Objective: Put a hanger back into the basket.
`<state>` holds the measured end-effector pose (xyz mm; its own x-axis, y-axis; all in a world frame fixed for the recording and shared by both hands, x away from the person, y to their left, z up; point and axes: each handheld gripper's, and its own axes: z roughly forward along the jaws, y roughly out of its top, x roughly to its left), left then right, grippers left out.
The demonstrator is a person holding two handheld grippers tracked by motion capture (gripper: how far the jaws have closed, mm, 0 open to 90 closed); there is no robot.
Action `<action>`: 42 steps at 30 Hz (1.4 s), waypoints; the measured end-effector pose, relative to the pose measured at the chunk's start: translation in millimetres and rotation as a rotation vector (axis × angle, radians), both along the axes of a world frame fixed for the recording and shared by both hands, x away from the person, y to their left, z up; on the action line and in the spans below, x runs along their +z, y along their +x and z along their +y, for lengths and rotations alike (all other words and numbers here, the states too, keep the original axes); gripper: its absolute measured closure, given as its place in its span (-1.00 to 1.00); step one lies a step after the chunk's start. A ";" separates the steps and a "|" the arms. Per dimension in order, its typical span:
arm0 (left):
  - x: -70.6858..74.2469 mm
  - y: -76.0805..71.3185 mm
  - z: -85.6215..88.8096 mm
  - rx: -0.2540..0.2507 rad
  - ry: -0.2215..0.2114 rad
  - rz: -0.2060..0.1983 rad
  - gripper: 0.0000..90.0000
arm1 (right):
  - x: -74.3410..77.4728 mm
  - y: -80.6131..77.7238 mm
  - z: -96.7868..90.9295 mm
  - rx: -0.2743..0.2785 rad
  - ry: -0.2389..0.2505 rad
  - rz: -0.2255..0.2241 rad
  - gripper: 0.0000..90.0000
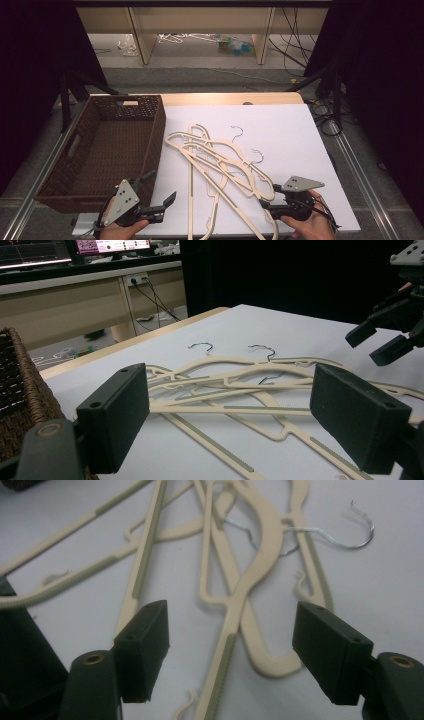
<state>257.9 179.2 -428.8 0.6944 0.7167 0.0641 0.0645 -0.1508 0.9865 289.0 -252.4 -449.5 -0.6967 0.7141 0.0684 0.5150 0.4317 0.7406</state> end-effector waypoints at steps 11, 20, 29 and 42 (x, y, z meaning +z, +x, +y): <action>0.1 -0.8 -0.2 0.003 0.021 0.007 -0.65 | -12.8 8.5 11.9 0.021 -0.115 0.200 0.15; -1.0 0.2 -2.2 -0.006 0.013 0.003 -0.65 | -17.8 16.3 19.9 0.024 -0.178 0.257 0.34; -1.4 -0.4 -3.5 -0.004 0.029 0.013 -0.64 | -16.3 22.3 38.8 0.063 -0.267 0.267 0.51; -1.6 1.0 -7.3 -0.023 0.044 0.008 -0.64 | -12.8 34.2 50.5 0.053 -0.344 0.324 0.63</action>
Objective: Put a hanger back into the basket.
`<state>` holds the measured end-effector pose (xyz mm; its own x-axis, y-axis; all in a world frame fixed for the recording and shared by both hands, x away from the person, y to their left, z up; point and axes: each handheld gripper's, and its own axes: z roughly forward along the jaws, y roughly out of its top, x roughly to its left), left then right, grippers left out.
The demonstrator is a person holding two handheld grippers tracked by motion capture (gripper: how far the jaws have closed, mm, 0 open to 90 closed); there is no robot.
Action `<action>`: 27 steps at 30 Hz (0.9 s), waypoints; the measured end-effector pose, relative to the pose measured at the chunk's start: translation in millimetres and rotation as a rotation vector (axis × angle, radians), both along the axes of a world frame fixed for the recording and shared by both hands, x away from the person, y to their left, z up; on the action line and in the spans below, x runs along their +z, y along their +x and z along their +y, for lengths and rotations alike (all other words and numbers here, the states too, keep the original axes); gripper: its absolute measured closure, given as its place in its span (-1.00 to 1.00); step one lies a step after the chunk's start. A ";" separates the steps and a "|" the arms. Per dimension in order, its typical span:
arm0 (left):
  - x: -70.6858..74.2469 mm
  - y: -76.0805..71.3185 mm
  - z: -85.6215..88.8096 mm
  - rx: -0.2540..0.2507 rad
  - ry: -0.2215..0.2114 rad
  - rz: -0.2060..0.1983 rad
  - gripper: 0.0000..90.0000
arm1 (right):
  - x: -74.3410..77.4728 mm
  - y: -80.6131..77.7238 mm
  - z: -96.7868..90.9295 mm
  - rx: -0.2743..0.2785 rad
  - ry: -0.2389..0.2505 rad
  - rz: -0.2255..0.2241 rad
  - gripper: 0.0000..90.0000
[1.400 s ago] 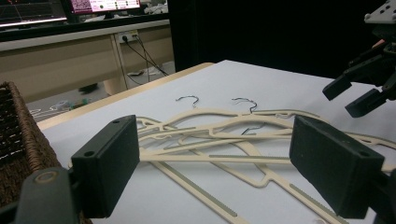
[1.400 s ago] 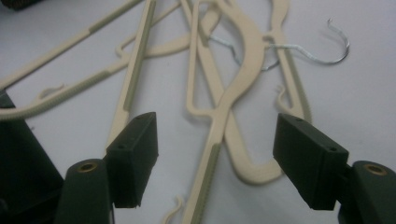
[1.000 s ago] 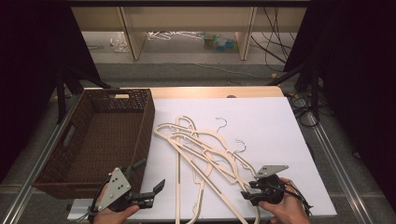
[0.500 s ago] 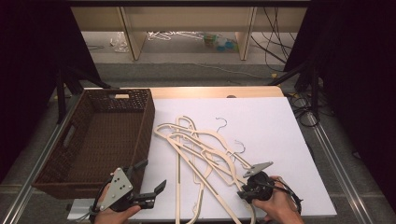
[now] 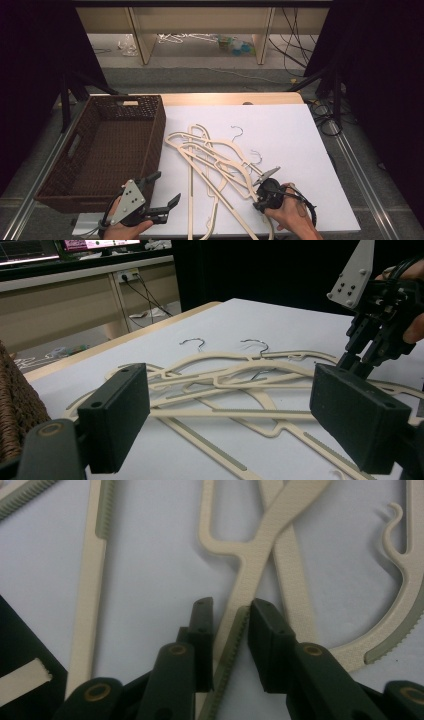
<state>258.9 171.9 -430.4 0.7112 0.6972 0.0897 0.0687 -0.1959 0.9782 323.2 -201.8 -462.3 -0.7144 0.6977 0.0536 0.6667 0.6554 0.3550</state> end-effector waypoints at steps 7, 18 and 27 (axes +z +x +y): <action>0.2 1.2 1.6 0.005 -0.005 0.002 -0.64 | 1.2 4.5 -10.1 0.007 0.043 0.020 0.77; -0.9 2.3 -2.6 0.000 -0.005 0.012 -0.64 | 0.6 7.1 -6.3 0.064 0.015 -0.003 0.74; -1.4 14.0 -28.6 -0.053 0.024 0.061 -0.64 | 7.0 7.5 -6.3 0.108 -0.023 -0.029 0.77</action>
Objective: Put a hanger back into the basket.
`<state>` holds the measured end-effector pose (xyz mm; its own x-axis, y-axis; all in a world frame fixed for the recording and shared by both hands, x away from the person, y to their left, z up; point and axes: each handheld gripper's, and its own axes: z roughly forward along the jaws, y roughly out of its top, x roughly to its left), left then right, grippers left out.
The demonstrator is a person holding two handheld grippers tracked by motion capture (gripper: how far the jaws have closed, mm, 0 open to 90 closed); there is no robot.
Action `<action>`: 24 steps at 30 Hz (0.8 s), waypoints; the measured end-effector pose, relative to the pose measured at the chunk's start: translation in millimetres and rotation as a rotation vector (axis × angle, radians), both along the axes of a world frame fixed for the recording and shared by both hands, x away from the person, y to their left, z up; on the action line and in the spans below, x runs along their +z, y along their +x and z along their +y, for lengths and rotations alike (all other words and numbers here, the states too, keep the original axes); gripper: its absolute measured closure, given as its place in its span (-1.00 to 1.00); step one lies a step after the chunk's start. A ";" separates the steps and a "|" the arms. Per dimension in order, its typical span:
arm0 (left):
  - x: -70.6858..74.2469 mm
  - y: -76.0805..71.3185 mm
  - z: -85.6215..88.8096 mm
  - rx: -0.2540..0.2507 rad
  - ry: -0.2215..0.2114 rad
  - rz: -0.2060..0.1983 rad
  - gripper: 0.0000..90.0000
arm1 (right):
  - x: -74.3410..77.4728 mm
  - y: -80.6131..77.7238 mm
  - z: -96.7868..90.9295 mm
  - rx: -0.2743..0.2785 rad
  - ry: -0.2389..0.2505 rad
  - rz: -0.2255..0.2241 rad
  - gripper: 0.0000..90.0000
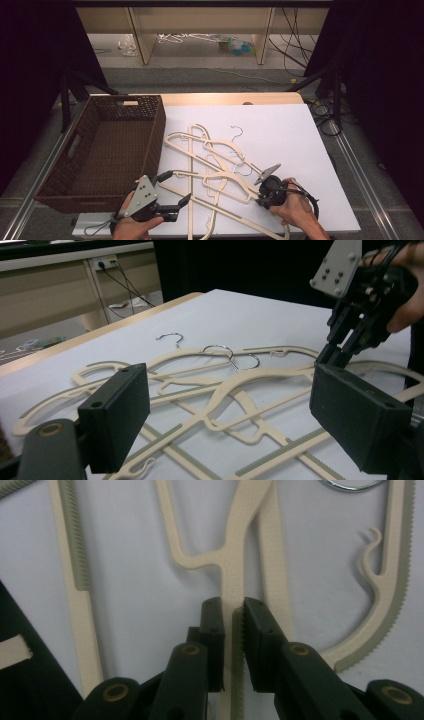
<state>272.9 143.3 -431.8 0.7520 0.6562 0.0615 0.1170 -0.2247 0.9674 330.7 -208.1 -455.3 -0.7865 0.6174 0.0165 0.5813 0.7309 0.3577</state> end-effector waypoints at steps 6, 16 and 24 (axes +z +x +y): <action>-2.8 27.4 -37.9 -0.049 0.110 0.084 -0.59 | 15.5 -1.6 -9.3 0.044 -0.027 -0.046 0.77; -17.8 76.7 -82.0 -0.100 0.219 0.219 -0.47 | 39.3 -11.8 -19.9 0.123 -0.064 -0.116 0.78; -29.1 96.0 -104.9 -0.185 0.300 0.255 -0.24 | 50.5 -18.9 -21.6 0.153 -0.082 -0.139 0.78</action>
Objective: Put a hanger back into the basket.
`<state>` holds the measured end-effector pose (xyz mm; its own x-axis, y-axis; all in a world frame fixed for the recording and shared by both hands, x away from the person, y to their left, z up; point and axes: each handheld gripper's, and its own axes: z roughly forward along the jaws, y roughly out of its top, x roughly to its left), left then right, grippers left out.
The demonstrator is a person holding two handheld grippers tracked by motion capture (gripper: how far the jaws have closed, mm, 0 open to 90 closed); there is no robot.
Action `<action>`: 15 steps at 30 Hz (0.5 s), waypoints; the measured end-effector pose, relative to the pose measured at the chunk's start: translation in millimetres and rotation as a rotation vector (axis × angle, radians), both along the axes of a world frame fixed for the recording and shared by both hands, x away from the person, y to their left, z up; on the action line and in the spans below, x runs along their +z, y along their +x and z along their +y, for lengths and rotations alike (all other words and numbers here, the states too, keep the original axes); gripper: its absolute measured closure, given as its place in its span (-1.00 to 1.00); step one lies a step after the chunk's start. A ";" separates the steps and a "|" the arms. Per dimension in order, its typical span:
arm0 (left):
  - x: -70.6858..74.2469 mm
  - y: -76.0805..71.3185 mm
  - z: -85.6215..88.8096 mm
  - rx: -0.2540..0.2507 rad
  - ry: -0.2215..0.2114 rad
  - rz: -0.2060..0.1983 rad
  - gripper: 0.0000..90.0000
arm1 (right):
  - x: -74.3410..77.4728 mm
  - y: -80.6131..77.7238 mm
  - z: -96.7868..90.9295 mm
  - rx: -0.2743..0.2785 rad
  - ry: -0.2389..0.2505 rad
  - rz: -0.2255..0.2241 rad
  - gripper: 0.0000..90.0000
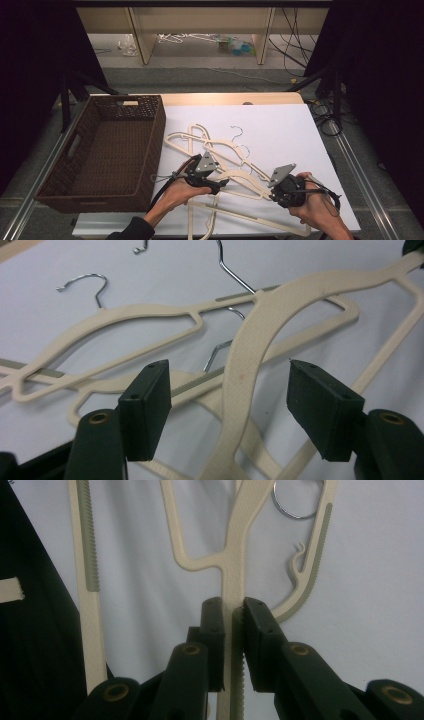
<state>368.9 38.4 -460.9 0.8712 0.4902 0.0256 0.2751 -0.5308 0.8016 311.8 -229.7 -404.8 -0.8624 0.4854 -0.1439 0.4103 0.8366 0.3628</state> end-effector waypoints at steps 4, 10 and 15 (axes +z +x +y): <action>-3.8 5.4 -10.4 -0.042 0.003 0.016 -0.08 | 1.4 -2.2 1.1 0.020 -0.011 -0.005 0.78; -5.1 7.8 -20.6 -0.120 -0.007 0.031 0.30 | 2.0 -3.5 1.9 0.049 -0.012 -0.017 0.77; 1.2 8.2 -18.4 -0.177 0.011 0.027 0.51 | 2.0 -3.8 1.2 0.068 -0.021 -0.019 0.77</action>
<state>377.0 20.0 -459.7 0.9443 0.3291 0.0054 0.1981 -0.5812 0.7893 308.0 -228.5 -402.8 -0.8906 0.4221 -0.1694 0.3453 0.8698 0.3523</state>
